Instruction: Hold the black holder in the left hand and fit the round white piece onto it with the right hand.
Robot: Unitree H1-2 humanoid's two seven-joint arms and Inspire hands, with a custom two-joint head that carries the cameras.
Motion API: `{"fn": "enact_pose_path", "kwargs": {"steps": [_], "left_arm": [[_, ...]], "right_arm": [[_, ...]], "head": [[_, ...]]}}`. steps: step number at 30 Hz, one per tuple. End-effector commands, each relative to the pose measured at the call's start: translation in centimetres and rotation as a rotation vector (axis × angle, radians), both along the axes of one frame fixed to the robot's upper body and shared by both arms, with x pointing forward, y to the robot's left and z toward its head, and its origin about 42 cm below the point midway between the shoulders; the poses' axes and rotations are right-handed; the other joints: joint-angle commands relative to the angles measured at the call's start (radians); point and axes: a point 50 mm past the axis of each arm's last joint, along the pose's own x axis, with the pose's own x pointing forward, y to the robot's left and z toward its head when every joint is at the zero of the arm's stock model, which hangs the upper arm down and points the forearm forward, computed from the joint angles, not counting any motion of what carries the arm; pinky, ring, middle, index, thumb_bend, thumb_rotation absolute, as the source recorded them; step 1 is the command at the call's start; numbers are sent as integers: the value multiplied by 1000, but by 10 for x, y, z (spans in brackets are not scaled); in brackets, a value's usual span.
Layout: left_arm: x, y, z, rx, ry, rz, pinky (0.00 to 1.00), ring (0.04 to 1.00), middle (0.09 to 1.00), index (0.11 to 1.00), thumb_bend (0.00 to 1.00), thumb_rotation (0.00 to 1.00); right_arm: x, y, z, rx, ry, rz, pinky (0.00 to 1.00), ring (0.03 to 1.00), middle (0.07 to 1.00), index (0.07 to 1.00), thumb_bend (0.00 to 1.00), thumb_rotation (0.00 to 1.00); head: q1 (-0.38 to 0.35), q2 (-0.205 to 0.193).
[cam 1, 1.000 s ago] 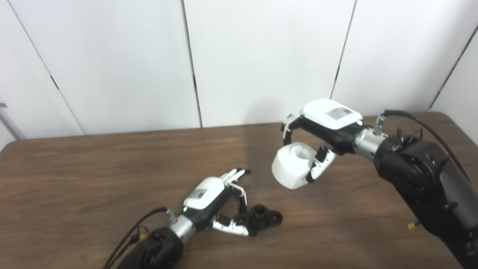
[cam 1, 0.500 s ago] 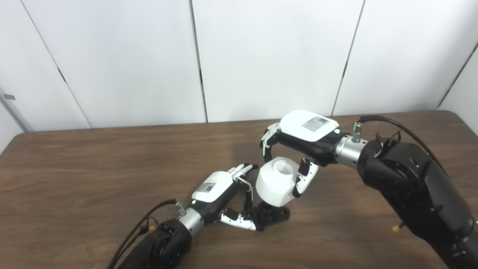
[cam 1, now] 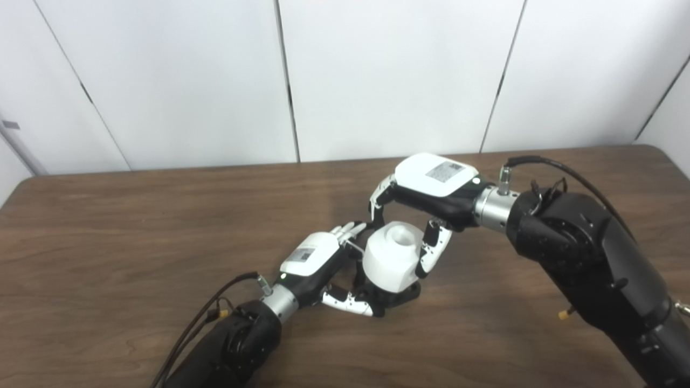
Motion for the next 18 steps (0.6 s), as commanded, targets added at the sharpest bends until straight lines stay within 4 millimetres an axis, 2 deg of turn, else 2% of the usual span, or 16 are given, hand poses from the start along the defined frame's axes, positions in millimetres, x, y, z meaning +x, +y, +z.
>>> {"fn": "enact_pose_path", "kwargs": {"steps": [1,18], "left_arm": [[-19,1,-35,166,149,-29,978,1000,979,486,524,66],[-24,1,-29,155,151,-21,991,1000,980,485,524,67]], "right_arm": [[1,4,16,-4,-70,31,690,841,754,480,527,142],[5,10,-14,-75,-15,79,685,839,758,480,527,144]], "head": [[1,1],[10,21]]}}
